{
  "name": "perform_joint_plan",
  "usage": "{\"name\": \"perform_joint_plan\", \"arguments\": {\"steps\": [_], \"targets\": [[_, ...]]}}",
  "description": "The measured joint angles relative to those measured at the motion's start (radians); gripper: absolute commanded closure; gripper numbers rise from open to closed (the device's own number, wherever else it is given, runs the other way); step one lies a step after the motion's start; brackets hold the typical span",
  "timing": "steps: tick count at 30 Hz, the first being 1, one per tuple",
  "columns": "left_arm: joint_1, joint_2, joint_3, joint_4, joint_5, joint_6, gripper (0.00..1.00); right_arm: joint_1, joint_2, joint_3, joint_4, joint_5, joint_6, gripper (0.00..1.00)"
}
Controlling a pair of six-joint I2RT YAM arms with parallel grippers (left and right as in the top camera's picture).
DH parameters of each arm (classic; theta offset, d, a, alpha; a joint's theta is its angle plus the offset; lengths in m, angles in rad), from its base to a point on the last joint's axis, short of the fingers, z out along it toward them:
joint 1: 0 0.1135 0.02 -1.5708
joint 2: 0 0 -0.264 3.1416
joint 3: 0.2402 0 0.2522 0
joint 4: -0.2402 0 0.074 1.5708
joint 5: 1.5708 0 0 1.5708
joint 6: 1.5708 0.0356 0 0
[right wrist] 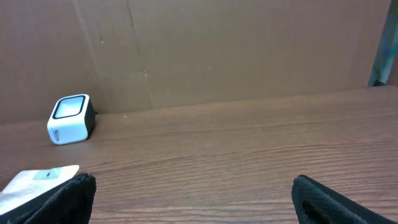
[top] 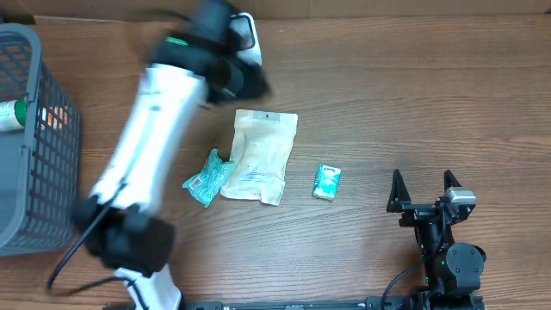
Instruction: Scan the item barcode
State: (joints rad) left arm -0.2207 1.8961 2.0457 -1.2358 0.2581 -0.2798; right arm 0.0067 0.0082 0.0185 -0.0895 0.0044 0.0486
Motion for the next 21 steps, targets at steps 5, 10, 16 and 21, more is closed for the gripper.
{"name": "perform_joint_plan", "arguments": {"steps": [5, 10, 16, 21], "targets": [[0.286, -0.118, 0.173, -0.051, -0.010, 0.030, 0.29, 0.000, 0.000, 0.000, 0.000, 0.000, 0.000, 0.00], [0.566, -0.191, 0.203, -0.089, -0.009, 0.044, 0.29, 0.000, 0.000, 0.000, 0.000, 0.000, -0.001, 0.00], [0.834, -0.146, 0.186, -0.109, -0.010, 0.047, 0.31, 0.000, 0.000, 0.000, 0.000, 0.000, 0.000, 0.00], [0.951, -0.072, 0.156, -0.092, -0.023, 0.047, 0.35, 0.000, 0.000, 0.000, 0.000, 0.000, 0.000, 0.00]]}}
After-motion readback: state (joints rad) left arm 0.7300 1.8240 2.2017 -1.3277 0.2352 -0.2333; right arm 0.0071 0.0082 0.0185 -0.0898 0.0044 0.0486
